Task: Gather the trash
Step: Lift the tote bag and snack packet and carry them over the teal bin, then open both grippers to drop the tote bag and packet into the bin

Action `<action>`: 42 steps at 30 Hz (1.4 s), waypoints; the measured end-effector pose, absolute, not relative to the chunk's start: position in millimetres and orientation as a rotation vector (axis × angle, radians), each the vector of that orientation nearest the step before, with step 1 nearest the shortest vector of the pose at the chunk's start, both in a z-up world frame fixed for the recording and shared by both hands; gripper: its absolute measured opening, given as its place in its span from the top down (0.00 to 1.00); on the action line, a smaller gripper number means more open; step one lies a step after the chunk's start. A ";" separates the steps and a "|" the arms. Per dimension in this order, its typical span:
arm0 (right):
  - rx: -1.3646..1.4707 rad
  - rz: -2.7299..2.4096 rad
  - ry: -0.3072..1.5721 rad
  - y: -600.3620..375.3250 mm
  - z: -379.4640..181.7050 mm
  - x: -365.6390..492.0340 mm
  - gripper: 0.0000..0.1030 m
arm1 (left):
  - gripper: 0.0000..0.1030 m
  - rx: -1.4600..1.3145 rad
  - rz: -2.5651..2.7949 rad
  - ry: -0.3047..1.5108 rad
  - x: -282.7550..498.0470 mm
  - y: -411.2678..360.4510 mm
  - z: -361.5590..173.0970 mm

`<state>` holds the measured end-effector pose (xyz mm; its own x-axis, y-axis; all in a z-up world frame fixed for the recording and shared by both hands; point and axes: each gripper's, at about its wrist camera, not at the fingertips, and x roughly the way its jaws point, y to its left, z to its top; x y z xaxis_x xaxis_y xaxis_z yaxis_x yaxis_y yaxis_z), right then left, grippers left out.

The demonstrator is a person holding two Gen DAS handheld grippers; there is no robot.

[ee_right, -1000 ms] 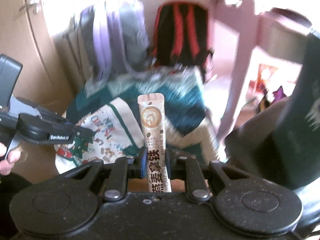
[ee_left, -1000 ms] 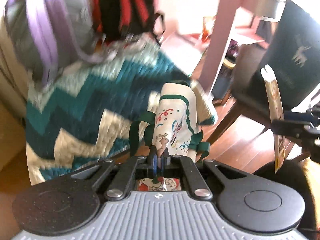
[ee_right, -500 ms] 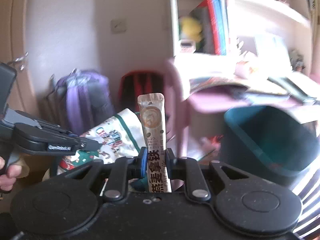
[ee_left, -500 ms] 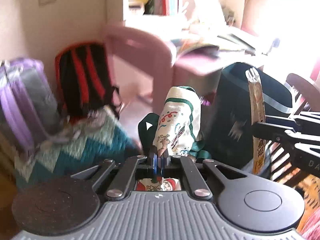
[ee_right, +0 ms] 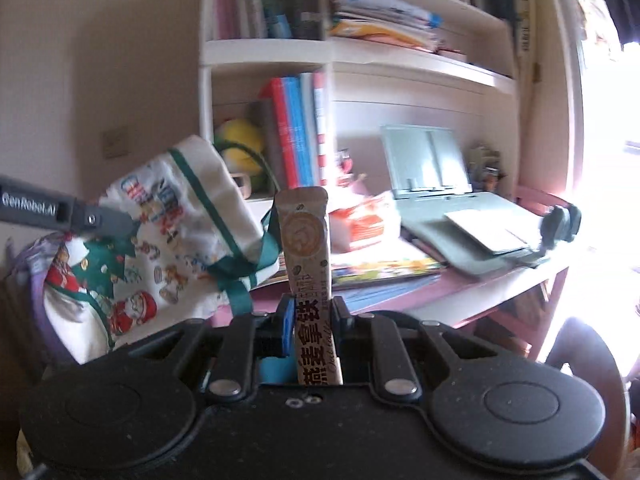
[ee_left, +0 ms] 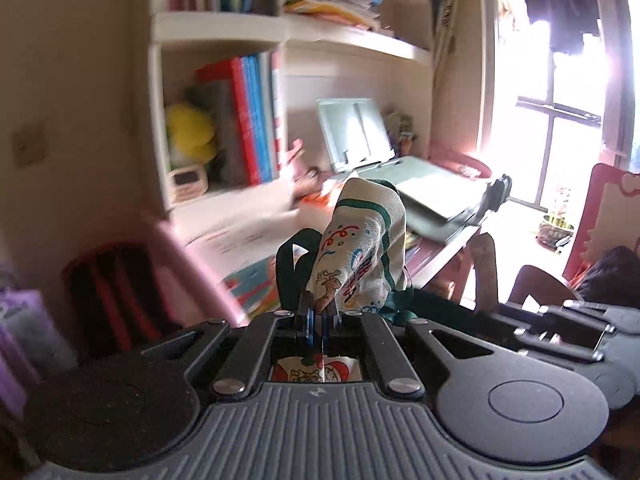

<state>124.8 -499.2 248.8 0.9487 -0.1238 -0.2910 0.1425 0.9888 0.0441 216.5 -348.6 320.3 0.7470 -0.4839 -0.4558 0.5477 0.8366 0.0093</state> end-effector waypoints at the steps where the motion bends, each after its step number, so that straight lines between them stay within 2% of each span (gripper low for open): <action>1: 0.072 -0.150 0.291 -506.5 248.2 125.3 0.83 | 0.96 0.148 -0.578 0.458 218.7 -359.9 321.0; 10: 0.147 -0.220 0.319 -555.8 218.4 141.2 0.83 | 0.96 0.128 -0.665 0.502 239.6 -449.2 281.6; 18: 0.179 -0.227 0.393 -563.8 175.2 163.1 0.83 | 0.96 0.130 -0.668 0.594 265.5 -472.6 222.2; 25: 0.170 -0.240 0.506 -559.4 144.7 172.7 0.82 | 0.96 0.176 -0.723 0.646 264.9 -485.1 190.4; 32: 0.209 -0.232 0.554 -560.0 130.7 163.9 0.72 | 0.95 0.248 -0.764 0.731 256.8 -503.8 163.7; 34: 0.222 -0.229 0.549 -560.4 130.6 159.0 0.65 | 0.94 0.257 -0.773 0.743 254.0 -505.3 157.3; 38: 0.218 -0.230 0.554 -555.5 132.2 149.7 0.64 | 0.94 0.248 -0.792 0.751 247.1 -501.2 153.1; 42: 0.177 -0.237 0.549 -542.1 138.6 139.0 0.53 | 0.91 0.238 -0.800 0.734 236.8 -492.3 158.3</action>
<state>139.0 -542.1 138.6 0.8271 -0.1753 -0.5340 0.2690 0.9577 0.1024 236.8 -492.3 158.3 0.4689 -0.5662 -0.6779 0.7240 0.6860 -0.0723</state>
